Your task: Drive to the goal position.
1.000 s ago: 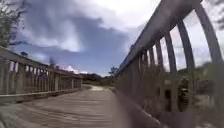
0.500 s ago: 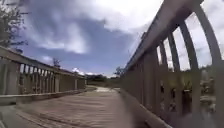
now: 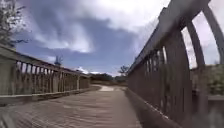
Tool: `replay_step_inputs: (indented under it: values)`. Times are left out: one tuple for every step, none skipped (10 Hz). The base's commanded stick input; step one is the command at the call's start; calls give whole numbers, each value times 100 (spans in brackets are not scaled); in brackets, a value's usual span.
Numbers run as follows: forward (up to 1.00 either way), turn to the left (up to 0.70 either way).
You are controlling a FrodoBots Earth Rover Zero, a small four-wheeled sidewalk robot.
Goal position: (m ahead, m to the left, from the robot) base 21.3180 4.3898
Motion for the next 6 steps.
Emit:
replay_step_inputs:
  values:
    - [85, 0]
    - [85, 0]
    - [85, 0]
    - [85, 0]
    - [85, 0]
    - [85, 0]
